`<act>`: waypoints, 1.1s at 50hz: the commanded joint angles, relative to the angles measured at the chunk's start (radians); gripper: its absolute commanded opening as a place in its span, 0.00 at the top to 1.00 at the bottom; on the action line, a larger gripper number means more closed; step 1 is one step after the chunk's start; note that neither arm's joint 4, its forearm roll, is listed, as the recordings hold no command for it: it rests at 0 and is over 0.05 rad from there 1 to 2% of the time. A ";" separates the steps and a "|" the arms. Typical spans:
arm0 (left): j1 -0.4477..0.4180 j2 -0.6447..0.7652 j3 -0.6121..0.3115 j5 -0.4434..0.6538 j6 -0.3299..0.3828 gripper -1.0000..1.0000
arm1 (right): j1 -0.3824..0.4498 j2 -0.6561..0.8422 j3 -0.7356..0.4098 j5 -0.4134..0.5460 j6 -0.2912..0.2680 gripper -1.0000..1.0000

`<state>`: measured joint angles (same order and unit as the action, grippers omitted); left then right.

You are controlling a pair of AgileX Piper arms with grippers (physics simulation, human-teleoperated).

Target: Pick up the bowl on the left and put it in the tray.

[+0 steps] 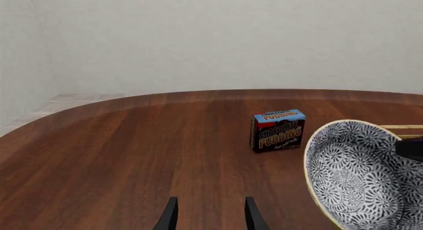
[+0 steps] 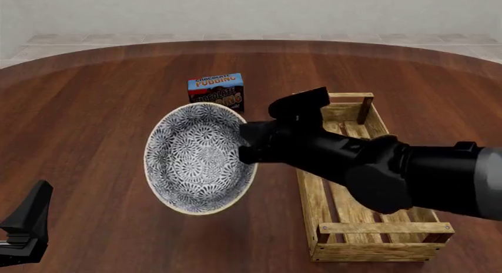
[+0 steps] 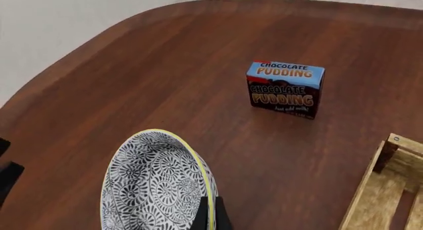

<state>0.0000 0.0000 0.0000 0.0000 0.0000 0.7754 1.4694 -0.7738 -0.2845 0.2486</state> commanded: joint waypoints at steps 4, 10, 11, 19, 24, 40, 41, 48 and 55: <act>0.000 0.000 0.000 0.000 0.000 0.00 | -0.018 -0.113 -0.008 0.035 -0.017 1.00; 0.000 0.000 0.000 0.000 0.000 0.00 | -0.020 -0.170 -0.010 0.060 -0.018 1.00; 0.000 0.000 0.000 0.000 0.000 0.00 | -0.023 -0.188 -0.009 0.065 -0.033 1.00; 0.000 0.000 0.000 0.000 0.000 0.00 | -0.019 -0.248 -0.002 0.086 -0.052 1.00; 0.000 0.000 0.000 0.000 0.000 0.00 | -0.036 -0.274 -0.009 0.102 -0.062 1.00; 0.000 0.000 0.000 0.000 0.000 0.00 | -0.078 -0.399 -0.005 0.157 -0.105 1.00; 0.000 0.000 0.000 0.000 0.000 0.00 | -0.088 -0.404 -0.006 0.156 -0.111 1.00; 0.000 0.000 0.000 0.000 0.000 0.00 | -0.133 -0.427 0.002 0.149 -0.112 1.00; 0.000 0.000 0.000 0.000 0.000 0.00 | -0.143 -0.425 0.012 0.140 -0.108 1.00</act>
<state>0.0000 0.0000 0.0000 0.0000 0.0000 0.6604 1.0696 -0.7663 -0.1400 0.1396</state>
